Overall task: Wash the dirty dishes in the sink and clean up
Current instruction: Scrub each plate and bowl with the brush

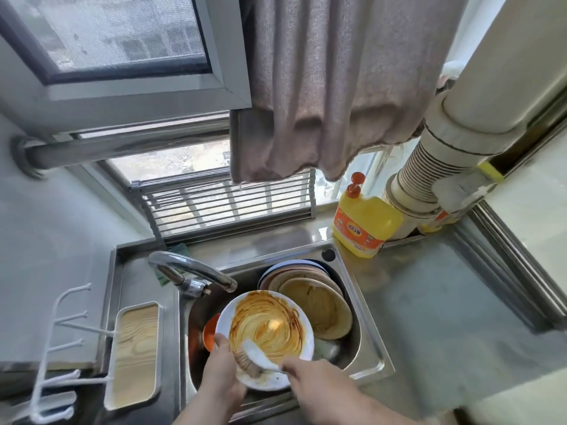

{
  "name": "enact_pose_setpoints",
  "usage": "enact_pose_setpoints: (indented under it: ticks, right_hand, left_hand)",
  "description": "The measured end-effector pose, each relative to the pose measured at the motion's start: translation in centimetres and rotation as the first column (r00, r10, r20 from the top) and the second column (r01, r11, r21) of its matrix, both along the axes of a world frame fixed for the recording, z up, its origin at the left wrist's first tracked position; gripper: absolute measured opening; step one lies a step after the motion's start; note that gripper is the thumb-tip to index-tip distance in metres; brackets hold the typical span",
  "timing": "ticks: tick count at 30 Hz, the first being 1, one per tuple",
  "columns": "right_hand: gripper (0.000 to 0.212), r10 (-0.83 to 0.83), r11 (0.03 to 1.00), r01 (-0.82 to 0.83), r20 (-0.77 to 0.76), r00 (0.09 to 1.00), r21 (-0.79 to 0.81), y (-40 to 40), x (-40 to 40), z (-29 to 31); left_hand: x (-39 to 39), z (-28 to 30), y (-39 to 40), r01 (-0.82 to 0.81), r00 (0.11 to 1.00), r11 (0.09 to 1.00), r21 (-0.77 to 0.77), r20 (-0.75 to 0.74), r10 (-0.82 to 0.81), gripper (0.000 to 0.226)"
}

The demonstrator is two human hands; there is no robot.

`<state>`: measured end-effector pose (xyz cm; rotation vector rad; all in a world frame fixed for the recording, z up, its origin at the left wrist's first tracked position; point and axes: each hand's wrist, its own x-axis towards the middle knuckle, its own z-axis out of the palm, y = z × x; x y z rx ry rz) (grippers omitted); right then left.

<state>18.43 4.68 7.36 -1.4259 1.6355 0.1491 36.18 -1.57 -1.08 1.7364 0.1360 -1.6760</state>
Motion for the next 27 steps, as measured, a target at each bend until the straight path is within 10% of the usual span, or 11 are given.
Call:
enact_pose_setpoints:
  ticks: [27]
  right_hand:
    - [0.019, -0.093, 0.987, 0.079, -0.096, 0.991, -0.138, -5.8, -3.2, -4.3]
  left_hand:
    - [-0.7, 0.4, -0.3, -0.116, 0.98, 0.993, -0.031, -0.167, 0.109, 0.067]
